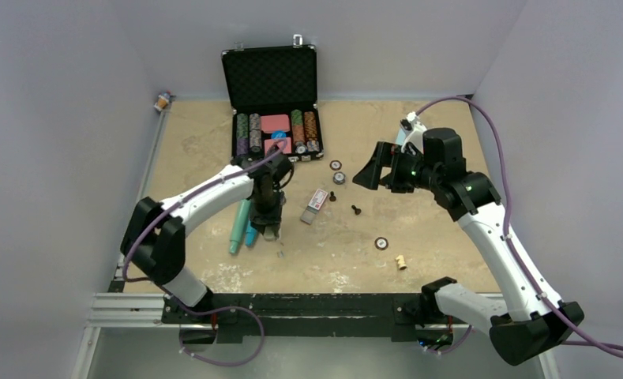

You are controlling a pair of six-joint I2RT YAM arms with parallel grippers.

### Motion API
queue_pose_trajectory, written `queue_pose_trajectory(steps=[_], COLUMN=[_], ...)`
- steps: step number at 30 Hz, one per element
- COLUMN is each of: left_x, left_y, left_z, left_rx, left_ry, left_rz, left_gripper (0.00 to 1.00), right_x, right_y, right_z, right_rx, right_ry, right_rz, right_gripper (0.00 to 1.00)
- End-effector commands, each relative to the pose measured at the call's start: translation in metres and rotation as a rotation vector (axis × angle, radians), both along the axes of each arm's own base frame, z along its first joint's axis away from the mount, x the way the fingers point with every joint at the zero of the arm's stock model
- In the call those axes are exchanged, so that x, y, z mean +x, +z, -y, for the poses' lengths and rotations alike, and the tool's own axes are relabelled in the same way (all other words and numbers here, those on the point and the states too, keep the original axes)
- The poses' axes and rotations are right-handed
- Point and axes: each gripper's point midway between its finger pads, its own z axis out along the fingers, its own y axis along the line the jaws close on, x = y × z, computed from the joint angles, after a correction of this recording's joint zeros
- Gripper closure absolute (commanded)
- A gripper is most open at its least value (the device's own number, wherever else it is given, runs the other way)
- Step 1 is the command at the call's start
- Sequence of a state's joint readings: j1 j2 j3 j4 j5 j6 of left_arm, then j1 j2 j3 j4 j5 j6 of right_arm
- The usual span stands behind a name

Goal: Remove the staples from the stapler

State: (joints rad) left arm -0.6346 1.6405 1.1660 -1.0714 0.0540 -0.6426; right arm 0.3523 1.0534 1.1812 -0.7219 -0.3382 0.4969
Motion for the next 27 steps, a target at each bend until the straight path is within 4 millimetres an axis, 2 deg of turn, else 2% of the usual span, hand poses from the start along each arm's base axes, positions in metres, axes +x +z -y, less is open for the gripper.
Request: queue_pose_trajectory(steps=[1, 6, 13, 17, 20, 22, 27], left_x=[0.025, 0.033, 0.027, 0.017, 0.007, 0.001, -0.012], left_y=[0.081, 0.151, 0.239, 0.271, 0.290, 0.298, 0.312], left_z=[0.015, 0.035, 0.061, 0.072, 0.075, 0.076, 0.082], left_rx=[-0.176, -0.390, -0.671, -0.786, -0.845, -0.880, -0.970], left_ry=[-0.023, -0.045, -0.167, -0.214, -0.281, -0.320, -0.372], left_rz=[0.200, 0.335, 0.458, 0.454, 0.463, 0.471, 0.471], left_gripper=[1.00, 1.00, 1.00, 1.00, 1.00, 1.00, 1.00], right_x=[-0.004, -0.016, -0.036, -0.045, -0.034, -0.028, -0.028], right_y=[0.039, 0.074, 0.110, 0.121, 0.121, 0.118, 0.103], right_z=[-0.024, -0.050, -0.069, -0.074, -0.073, -0.074, -0.081], right_rx=[0.175, 0.381, 0.486, 0.536, 0.518, 0.515, 0.543], right_ry=[0.086, 0.210, 0.463, 0.582, 0.584, 0.592, 0.691], right_rz=[0.070, 0.125, 0.255, 0.327, 0.351, 0.358, 0.348], right_gripper=[0.01, 0.01, 0.01, 0.01, 0.01, 0.01, 0.01])
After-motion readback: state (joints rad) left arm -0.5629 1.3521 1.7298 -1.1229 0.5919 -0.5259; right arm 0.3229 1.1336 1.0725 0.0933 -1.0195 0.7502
